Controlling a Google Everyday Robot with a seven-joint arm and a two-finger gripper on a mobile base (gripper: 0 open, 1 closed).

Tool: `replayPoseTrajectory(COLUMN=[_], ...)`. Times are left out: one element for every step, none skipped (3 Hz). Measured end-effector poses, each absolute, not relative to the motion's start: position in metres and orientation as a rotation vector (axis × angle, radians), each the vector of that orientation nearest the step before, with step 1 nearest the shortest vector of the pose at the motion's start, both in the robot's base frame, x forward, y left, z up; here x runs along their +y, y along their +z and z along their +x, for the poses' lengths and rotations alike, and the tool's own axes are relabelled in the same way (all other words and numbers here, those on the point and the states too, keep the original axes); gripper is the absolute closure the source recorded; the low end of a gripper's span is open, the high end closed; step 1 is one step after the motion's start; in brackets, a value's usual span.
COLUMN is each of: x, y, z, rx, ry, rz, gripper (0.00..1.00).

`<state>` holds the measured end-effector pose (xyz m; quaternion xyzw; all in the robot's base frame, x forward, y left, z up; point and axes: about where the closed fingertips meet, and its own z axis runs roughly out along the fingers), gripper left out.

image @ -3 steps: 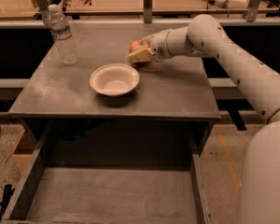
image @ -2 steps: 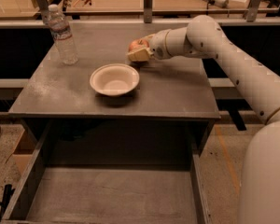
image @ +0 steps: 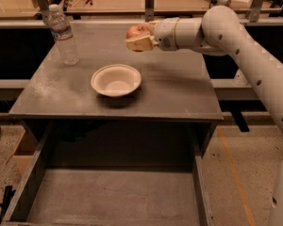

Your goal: Pick apple

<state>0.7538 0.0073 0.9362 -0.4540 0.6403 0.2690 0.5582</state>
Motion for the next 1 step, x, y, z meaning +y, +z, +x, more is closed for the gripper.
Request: replayPoseTrajectory(x=[0.0116], y=[0.9378], z=[0.7512], rx=[1.501], ry=[0.646], rz=[-1.076], gripper=[1.0])
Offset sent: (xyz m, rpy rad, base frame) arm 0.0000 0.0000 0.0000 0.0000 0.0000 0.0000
